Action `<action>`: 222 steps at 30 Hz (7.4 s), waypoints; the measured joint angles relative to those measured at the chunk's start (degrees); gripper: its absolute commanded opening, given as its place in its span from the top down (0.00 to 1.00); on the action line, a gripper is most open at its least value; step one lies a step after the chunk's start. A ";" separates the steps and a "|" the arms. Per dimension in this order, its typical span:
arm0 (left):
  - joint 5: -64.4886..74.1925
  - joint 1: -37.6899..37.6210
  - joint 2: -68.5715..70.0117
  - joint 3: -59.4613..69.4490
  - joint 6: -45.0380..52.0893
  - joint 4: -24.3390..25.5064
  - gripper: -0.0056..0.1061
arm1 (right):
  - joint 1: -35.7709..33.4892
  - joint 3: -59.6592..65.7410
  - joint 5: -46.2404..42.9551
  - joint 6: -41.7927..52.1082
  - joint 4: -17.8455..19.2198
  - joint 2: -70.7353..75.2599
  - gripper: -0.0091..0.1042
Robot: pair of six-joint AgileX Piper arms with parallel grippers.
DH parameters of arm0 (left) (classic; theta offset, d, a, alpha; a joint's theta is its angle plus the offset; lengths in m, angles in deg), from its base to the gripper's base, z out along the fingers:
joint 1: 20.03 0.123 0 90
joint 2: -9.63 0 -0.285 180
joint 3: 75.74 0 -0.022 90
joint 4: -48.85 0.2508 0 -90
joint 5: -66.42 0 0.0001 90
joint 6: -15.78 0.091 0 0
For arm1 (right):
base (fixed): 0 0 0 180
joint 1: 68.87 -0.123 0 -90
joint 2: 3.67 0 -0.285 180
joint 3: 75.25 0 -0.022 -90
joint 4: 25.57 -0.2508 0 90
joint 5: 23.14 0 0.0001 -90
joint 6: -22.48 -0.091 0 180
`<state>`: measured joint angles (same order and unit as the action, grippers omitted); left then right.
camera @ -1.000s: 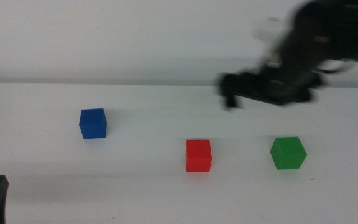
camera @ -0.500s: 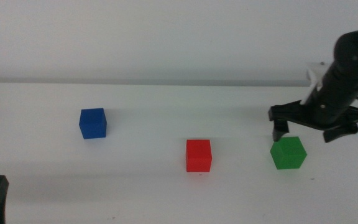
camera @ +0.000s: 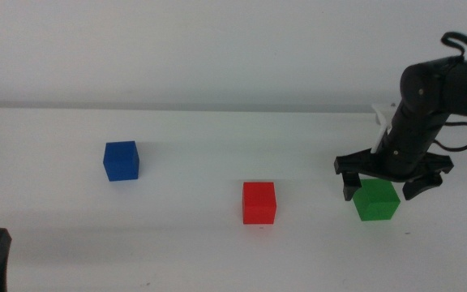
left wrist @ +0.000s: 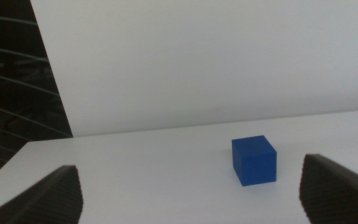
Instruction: Stack red cubes first, then green, then blue cubes in a specific spot.
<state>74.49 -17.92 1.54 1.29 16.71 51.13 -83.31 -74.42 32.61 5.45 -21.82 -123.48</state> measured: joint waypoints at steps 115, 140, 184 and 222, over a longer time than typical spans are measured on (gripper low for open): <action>0.00 0.00 0.00 0.00 0.00 0.00 0.11 | -25.83 17.62 -6.13 19.51 -3.75 56.95 0.10; 3.89 0.00 -5.23 -3.62 0.52 0.39 0.11 | -25.83 32.99 -10.89 18.31 -4.06 79.29 0.10; 58.27 -9.37 -123.92 -102.36 -10.35 -3.15 0.11 | -25.83 33.12 -11.15 18.31 -4.16 79.39 0.10; 61.39 -22.97 -104.41 -92.65 -31.22 4.80 0.97 | -25.83 33.12 -11.15 18.31 -4.16 79.39 0.10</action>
<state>135.88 -40.89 -102.87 -91.36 -14.51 55.93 -109.14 -41.30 21.46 23.76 -25.98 -44.09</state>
